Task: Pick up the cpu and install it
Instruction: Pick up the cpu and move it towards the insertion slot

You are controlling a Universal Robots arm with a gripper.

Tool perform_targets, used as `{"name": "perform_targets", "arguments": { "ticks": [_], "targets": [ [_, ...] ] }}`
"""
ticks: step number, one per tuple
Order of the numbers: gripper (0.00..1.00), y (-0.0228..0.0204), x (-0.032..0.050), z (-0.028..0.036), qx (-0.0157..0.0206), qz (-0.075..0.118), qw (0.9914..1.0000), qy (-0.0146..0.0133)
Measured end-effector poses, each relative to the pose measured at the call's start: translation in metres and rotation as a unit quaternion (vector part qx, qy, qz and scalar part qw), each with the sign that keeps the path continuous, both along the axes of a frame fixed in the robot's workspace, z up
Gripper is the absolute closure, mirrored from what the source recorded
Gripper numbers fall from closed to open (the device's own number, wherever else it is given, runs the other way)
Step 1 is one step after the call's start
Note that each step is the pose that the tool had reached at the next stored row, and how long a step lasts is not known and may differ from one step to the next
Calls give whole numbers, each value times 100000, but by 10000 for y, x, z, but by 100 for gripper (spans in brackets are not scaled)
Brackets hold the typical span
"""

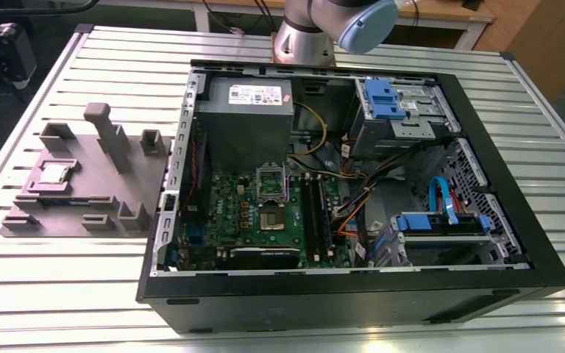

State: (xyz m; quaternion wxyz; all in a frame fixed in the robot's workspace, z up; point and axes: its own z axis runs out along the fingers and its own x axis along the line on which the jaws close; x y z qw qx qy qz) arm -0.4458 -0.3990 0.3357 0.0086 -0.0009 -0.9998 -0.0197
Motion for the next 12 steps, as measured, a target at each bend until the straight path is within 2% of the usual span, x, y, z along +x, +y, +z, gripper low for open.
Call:
{"name": "perform_targets", "arguments": {
  "ticks": [8,10,12],
  "targets": [
    [35,0,0,-27,-9,1,100000,18],
    [35,0,0,-74,-8,0,100000,14],
    [35,0,0,-74,-7,1,100000,13]
  ]
}}
